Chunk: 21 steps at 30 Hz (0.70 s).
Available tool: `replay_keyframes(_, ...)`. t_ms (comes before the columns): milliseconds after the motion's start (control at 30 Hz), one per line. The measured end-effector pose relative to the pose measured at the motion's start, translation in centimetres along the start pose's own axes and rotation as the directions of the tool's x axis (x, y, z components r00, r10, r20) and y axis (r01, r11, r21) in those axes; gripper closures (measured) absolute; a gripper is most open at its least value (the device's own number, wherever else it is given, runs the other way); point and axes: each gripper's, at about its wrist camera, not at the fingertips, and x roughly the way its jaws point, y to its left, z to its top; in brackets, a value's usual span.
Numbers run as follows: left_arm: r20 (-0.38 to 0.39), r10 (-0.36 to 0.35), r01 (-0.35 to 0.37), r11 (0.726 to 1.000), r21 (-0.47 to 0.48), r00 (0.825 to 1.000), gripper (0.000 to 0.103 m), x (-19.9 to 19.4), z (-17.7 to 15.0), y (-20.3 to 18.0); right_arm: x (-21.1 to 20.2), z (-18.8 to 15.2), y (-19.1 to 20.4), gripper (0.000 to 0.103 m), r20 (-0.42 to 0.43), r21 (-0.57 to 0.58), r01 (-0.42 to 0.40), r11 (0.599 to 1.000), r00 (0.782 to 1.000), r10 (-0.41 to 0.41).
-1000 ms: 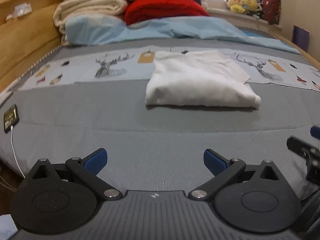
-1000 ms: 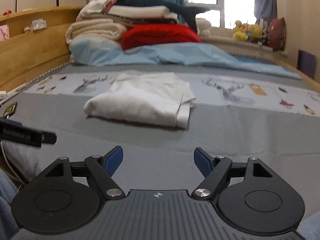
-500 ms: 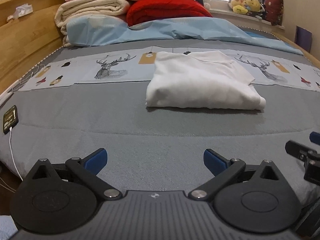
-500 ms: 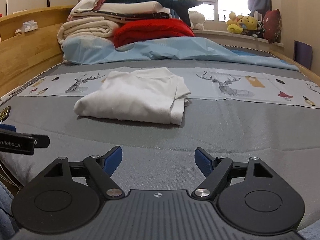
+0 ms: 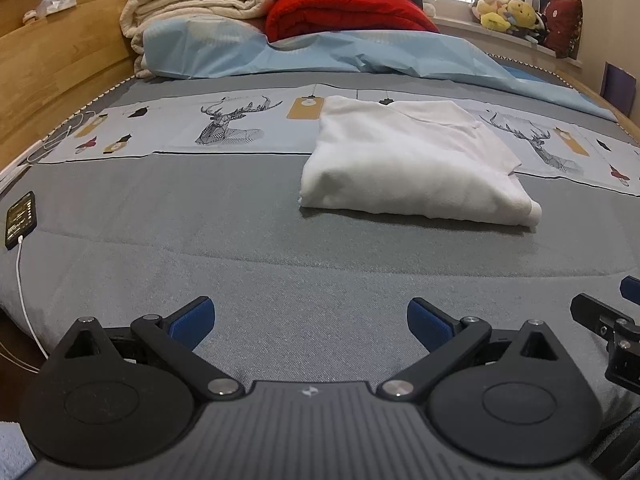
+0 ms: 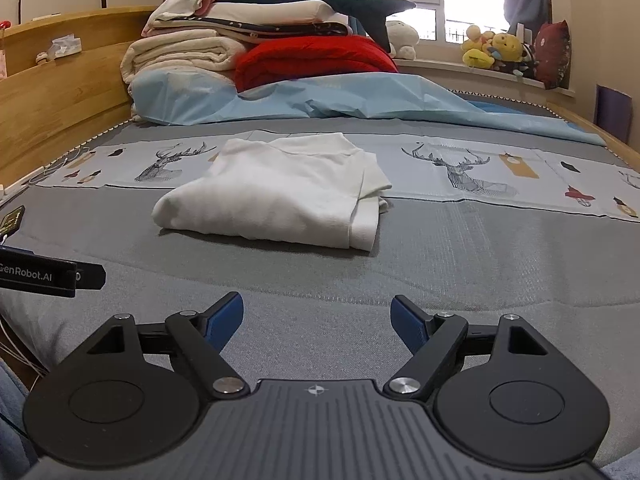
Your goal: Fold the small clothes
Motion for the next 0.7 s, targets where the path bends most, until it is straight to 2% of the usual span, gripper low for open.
replay_keyframes(700, 0.013, 0.018, -0.018, 1.000, 0.007, 1.000, 0.000, -0.08, -0.07, -0.09, 0.09, 0.09, 0.18, 0.021, -0.004, -0.004, 0.001, 1.000, 1.000, -0.001)
